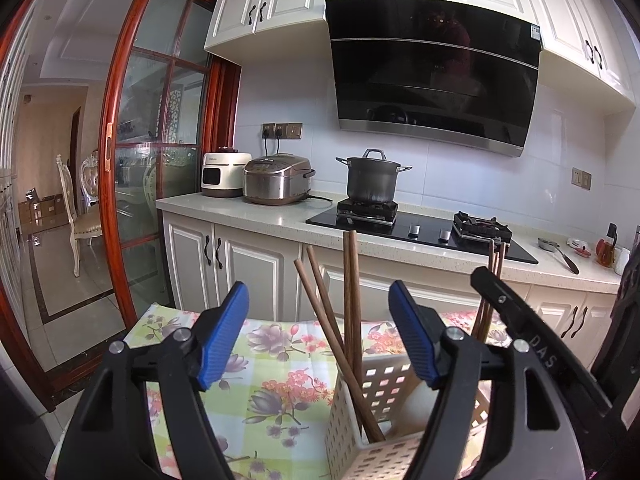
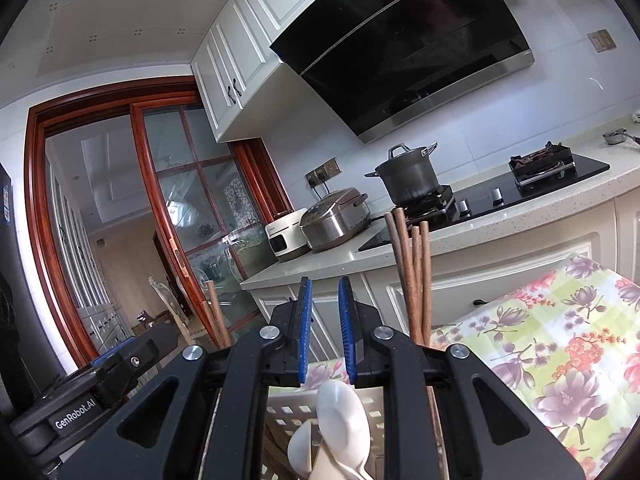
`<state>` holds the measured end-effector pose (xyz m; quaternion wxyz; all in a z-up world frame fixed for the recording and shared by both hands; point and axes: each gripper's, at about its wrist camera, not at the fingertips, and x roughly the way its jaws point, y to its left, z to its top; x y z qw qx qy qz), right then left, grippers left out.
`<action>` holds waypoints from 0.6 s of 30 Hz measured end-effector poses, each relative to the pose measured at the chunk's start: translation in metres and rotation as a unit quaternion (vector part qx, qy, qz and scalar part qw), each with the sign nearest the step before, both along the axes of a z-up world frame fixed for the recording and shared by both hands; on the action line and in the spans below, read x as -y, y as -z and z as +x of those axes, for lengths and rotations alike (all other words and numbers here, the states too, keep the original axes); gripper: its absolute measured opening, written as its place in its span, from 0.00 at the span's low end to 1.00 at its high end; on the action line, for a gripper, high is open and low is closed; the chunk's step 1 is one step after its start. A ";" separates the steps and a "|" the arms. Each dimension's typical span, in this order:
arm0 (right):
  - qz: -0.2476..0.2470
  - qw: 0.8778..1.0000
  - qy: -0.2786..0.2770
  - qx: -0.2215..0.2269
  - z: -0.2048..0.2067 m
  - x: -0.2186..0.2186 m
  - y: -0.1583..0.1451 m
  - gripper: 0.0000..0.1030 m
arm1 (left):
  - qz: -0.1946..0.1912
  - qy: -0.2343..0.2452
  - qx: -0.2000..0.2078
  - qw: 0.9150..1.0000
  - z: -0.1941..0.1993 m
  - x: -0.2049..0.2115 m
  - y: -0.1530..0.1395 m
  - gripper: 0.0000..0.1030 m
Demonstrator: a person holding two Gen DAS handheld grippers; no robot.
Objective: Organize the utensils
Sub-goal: 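Open both grippers to release the spoons and pull back from the basket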
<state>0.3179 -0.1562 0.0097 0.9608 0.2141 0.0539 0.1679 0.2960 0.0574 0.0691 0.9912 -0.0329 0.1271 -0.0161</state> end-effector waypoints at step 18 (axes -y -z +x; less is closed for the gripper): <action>-0.126 0.989 -0.022 -0.072 -0.090 0.039 0.013 0.45 | 0.030 -0.037 -0.028 0.998 -0.080 0.026 0.027 0.95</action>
